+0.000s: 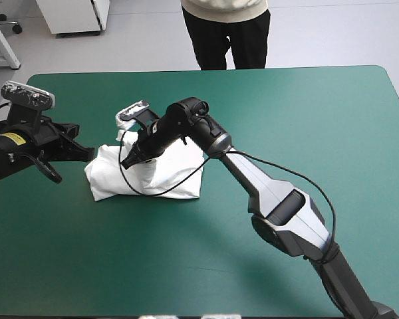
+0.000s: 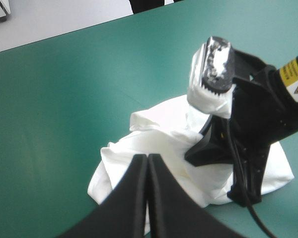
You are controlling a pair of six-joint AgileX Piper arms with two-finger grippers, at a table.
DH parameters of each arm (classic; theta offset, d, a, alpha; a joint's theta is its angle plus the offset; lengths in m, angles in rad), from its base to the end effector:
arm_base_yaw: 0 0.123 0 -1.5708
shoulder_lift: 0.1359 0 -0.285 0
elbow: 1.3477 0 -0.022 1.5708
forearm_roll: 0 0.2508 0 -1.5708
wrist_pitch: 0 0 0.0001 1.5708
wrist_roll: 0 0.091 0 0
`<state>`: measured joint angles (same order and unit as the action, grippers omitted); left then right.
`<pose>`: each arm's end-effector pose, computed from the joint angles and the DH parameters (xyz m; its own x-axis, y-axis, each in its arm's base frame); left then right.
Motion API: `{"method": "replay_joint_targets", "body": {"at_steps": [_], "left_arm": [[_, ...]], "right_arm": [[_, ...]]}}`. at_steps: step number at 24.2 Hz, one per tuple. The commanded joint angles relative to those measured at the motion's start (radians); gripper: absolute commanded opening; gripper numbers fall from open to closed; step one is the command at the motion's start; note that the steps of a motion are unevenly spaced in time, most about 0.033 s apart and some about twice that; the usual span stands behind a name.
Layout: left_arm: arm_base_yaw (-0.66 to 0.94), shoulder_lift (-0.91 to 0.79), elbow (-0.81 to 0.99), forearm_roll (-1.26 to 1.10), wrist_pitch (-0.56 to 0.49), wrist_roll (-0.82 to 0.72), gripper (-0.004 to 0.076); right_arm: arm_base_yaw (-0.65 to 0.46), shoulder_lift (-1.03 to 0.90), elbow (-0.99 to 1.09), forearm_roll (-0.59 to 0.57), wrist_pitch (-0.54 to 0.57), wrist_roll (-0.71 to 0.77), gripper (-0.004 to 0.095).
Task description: Fold the cloth
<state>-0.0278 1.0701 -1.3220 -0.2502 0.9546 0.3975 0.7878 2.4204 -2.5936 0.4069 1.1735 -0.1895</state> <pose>0.2004 -0.0240 0.4430 -0.4990 0.2571 -0.8276 0.3280 0.9400 0.0942 0.3489 0.3977 0.3008 -0.5243 -0.5589 -0.6424 -0.8366 0.4789 0.2662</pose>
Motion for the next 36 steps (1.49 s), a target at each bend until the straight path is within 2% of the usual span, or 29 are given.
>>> {"method": "replay_joint_targets", "body": {"at_steps": [1, 6, 8, 9, 10, 11, 12, 13, 14, 15, 16, 17, 18, 21, 23, 25, 27, 28, 30, 32, 36], "left_arm": [[0.001, -0.016, -0.031, -0.019, -0.063, -0.012, -0.0009], [0.001, -0.006, -0.031, -0.023, -0.069, -0.01, -0.0009], [0.001, 0.004, -0.031, -0.023, -0.062, -0.01, -0.0009], [0.001, 0.008, -0.031, -0.025, -0.058, -0.01, -0.0009], [0.001, 0.01, -0.031, -0.025, -0.058, -0.01, -0.0009], [0.001, 0.013, -0.031, -0.025, -0.058, -0.01, -0.0009], [0.001, 0.013, -0.031, -0.025, -0.058, -0.01, -0.0009], [0.001, 0.014, -0.031, -0.025, -0.06, -0.01, -0.0009], [0.001, 0.014, -0.031, -0.025, -0.06, -0.01, -0.0009], [0.001, 0.014, -0.031, -0.023, -0.058, -0.01, -0.0009], [0.001, 0.014, -0.031, -0.023, -0.058, -0.01, -0.0009], [0.001, 0.014, -0.031, -0.018, -0.062, -0.01, -0.0009], [0.001, 0.014, -0.031, -0.027, -0.062, -0.01, -0.0009], [0.001, 0.014, -0.031, -0.019, -0.058, -0.012, -0.0009], [0.001, 0.014, -0.031, -0.026, -0.058, -0.012, -0.0009], [0.001, 0.014, -0.031, -0.026, -0.058, -0.012, -0.0009], [0.001, 0.014, -0.031, -0.026, -0.058, -0.012, -0.0009], [0.001, 0.016, -0.031, -0.026, -0.061, -0.012, -0.0009], [0.001, 0.016, -0.031, -0.031, -0.062, -0.012, -0.0009], [0.001, 0.018, -0.031, -0.031, -0.062, -0.012, -0.0009], [0.001, 0.018, -0.031, -0.031, -0.06, -0.012, -0.0009]], "right_arm": [[0.03, -0.059, -0.06, 0.144, -0.098, -0.047, 0.0], [0.05, -0.059, -0.06, 0.188, -0.12, -0.111, 0.0013], [0.052, -0.059, -0.06, 0.176, -0.108, -0.149, 0.0089], [0.05, -0.059, -0.06, 0.17, -0.085, -0.184, 0.0274], [0.05, -0.059, -0.062, 0.168, -0.077, -0.195, 0.0374], [0.05, -0.059, -0.063, 0.168, -0.059, -0.199, 0.0621], [0.05, -0.061, -0.063, 0.168, -0.045, -0.199, 0.0698], [0.05, -0.07, -0.063, 0.166, -0.018, -0.199, 0.0728], [0.05, -0.08, -0.063, 0.148, 0.007, -0.177, 0.0686], [0.05, -0.101, -0.063, 0.034, 0.069, -0.079, 0.0555], [0.05, -0.112, -0.059, -0.045, 0.078, -0.025, 0.0503], [0.038, -0.155, -0.026, -0.114, 0.078, 0.006, 0.0409], [0.019, -0.199, 0.013, -0.103, 0.078, 0.004, 0.037], [-0.049, -0.329, 0.232, -0.088, 0.078, -0.012, 0.0361], [-0.12, -0.416, 0.437, -0.037, 0.068, -0.05, 0.036], [-0.188, -0.483, 0.617, 0.062, 0.002, -0.105, 0.036], [-0.278, -0.567, 0.848, 0.296, -0.178, -0.228, 0.036], [-0.31, -0.583, 0.924, 0.415, -0.224, -0.296, 0.0361], [-0.355, -0.587, 1.039, 0.648, -0.242, -0.459, 0.0386], [-0.367, -0.574, 1.111, 0.759, -0.242, -0.545, 0.0449], [-0.349, -0.525, 1.155, 0.777, -0.268, -0.584, 0.061]]}}
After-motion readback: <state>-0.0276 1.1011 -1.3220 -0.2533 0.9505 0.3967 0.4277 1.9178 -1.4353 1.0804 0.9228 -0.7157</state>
